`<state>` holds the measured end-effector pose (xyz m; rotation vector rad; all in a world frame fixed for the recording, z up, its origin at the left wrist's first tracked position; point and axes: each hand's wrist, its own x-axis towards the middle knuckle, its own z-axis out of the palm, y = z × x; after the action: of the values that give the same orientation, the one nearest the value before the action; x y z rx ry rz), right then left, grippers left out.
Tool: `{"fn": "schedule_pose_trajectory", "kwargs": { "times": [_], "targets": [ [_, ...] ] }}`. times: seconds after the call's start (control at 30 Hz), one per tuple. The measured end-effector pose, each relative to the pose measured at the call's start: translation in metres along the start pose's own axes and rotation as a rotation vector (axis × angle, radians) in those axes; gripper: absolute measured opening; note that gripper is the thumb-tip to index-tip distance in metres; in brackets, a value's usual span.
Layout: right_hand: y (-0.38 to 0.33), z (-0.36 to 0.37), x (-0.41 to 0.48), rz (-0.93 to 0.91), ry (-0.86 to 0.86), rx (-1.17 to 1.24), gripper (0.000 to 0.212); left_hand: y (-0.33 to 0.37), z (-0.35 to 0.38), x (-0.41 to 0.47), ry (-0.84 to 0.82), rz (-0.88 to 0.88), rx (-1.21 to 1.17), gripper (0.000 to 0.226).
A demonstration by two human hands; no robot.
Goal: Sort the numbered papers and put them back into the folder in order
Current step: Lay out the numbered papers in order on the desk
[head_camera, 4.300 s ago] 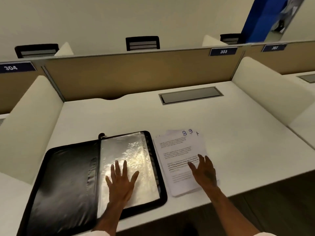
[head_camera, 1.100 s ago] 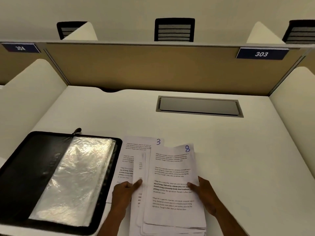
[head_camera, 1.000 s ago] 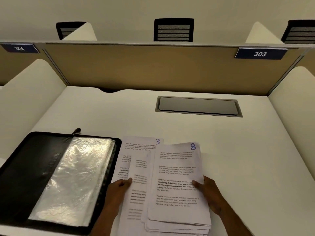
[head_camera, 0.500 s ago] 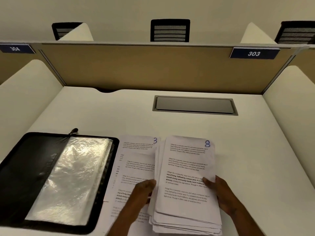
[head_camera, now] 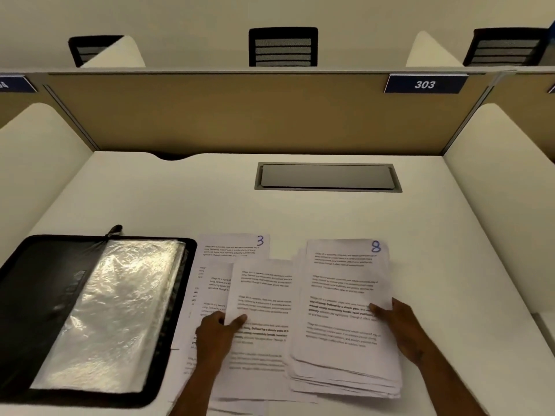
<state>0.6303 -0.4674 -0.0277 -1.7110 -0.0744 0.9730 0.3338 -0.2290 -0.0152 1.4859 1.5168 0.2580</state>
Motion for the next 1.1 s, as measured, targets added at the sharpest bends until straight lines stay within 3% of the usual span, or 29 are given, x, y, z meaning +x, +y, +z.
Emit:
{"fn": "schedule_pose_trajectory", "kwargs": {
  "times": [0.07, 0.27, 0.53, 0.6, 0.67, 0.73, 0.83, 0.93, 1.1],
  "targets": [
    [-0.007, -0.024, 0.008, 0.002, 0.024, -0.092, 0.047, -0.003, -0.005, 0.004, 0.001, 0.006, 0.050, 0.036],
    [-0.012, -0.057, 0.030, 0.038, 0.193, -0.385, 0.041, -0.001, -0.002, 0.001, 0.051, 0.018, 0.059, 0.052],
    [-0.017, -0.044, 0.012, 0.029, 0.459, -0.581, 0.063, 0.000, 0.003, -0.005, 0.076, 0.011, 0.063, 0.062],
    [-0.013, -0.030, 0.003, -0.057, 0.587, -0.781, 0.066, 0.000, 0.004, -0.006, 0.078, 0.015, 0.067, 0.064],
    [-0.001, -0.006, -0.009, -0.285, 0.642, -0.874, 0.063, 0.001, 0.005, -0.008, 0.076, 0.014, 0.068, 0.065],
    [0.016, 0.029, -0.026, -0.500, 0.533, -0.921, 0.057, 0.000, 0.005, -0.007, 0.061, 0.006, 0.055, 0.064],
    [0.042, 0.080, -0.050, -0.603, 0.257, -1.086, 0.056, -0.001, 0.004, -0.006, 0.024, -0.014, 0.025, 0.053],
    [0.063, 0.113, -0.060, -0.716, 0.014, -1.305, 0.063, 0.000, 0.002, -0.007, -0.009, 0.017, 0.019, 0.029],
    [0.086, 0.126, -0.058, -0.642, -0.062, -1.443, 0.071, -0.005, 0.000, -0.011, -0.059, 0.063, 0.042, 0.018]
  ]
}}
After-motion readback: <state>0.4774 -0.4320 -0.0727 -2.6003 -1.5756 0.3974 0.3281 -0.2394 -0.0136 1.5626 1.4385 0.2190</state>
